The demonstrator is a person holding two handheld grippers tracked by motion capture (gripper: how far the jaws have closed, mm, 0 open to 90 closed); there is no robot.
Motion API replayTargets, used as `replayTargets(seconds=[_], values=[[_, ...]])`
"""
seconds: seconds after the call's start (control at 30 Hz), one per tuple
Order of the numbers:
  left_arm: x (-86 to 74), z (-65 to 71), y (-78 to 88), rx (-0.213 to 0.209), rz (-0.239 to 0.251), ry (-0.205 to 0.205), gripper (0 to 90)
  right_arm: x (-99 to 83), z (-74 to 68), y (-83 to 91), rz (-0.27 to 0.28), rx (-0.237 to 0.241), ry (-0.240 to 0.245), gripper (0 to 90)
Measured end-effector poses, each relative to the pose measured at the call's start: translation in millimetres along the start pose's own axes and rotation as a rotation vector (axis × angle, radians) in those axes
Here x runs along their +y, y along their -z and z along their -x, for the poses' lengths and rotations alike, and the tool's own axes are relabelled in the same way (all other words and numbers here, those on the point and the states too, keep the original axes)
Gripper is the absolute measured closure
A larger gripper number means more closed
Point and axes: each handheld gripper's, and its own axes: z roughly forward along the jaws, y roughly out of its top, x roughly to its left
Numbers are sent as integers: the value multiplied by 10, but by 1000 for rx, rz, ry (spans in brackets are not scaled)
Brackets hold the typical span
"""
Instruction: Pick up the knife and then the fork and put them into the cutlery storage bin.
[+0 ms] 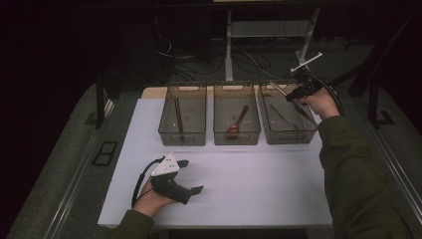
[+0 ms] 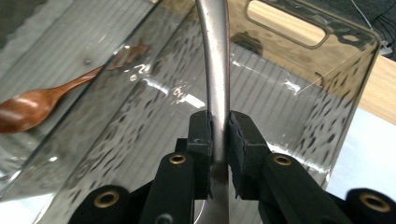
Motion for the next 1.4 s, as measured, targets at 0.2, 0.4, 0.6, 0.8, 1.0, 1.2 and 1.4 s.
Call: replayTargets(seconds=[0.2,0.4,0.6,0.8,1.0,1.2,1.4], values=[[1,0,0,-3,1,2,0,57,42,-150,-4,-4,-18,784],[4,0,10,2,6,2,0,79,17,-346,-25,-5,-16,784],[5,4,6,1,5,0,0,77,23,-482,-50,-12,-22,784],[4,0,7,2,5,2,0,52,14,-565,-47,3,-26,835],[7,8,6,1,9,-2,0,62,-5,-522,-41,9,-24,682],[7,1,13,1,10,-1,0,2,-12,-426,11,17,-30,561],[8,0,12,0,9,0,0,-100,-23,-292,54,34,-23,457]])
